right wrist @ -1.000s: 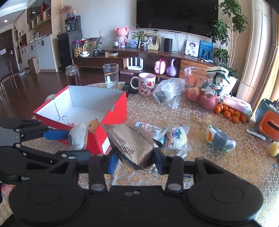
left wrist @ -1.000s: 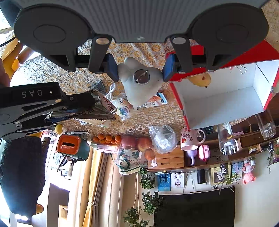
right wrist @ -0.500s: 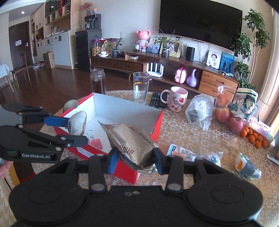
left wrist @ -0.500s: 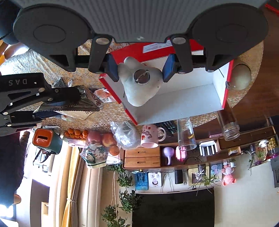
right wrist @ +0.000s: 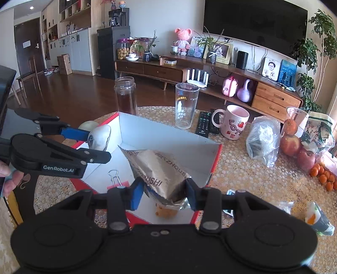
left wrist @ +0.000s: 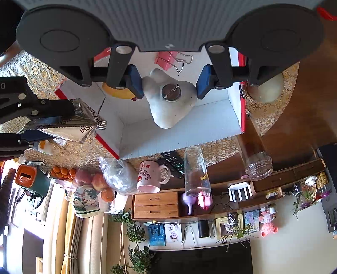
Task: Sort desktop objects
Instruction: 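Carry the tooth toy and the foil bag with both tools over the red box, then open the left tool to drop the tooth toy while the right tool releases the foil bag into the box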
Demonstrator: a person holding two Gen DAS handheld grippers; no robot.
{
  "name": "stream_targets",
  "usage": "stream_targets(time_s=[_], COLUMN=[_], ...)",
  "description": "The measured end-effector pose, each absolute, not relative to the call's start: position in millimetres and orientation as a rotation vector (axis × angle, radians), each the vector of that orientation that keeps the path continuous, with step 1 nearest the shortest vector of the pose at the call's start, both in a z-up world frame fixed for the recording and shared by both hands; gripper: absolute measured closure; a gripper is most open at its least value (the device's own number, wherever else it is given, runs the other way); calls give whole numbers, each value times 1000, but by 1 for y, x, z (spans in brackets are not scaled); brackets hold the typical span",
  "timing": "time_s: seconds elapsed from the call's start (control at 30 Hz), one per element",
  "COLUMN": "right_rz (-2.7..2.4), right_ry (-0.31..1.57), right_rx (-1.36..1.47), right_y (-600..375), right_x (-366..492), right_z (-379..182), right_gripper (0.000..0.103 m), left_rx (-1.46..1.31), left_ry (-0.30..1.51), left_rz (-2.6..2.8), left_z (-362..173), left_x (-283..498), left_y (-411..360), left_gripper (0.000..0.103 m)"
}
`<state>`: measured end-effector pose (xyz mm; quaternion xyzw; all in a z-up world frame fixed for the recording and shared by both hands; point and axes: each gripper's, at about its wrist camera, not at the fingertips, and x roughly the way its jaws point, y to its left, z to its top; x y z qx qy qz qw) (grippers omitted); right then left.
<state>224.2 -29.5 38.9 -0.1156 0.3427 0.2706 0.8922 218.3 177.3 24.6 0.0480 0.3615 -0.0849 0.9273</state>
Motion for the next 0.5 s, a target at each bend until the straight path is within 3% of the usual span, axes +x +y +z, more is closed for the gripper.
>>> stream_targets(time_s=[0.5], right_rz=[558], right_ry=[819], right_rx=[-238], right_y=[8], right_x=[263], right_z=[-11], right_gripper=[61], left_rx=[112], left_ry=[882], left_rz=[-139], left_z=[-22], left_x=[298], left_y=[186], left_gripper=[49])
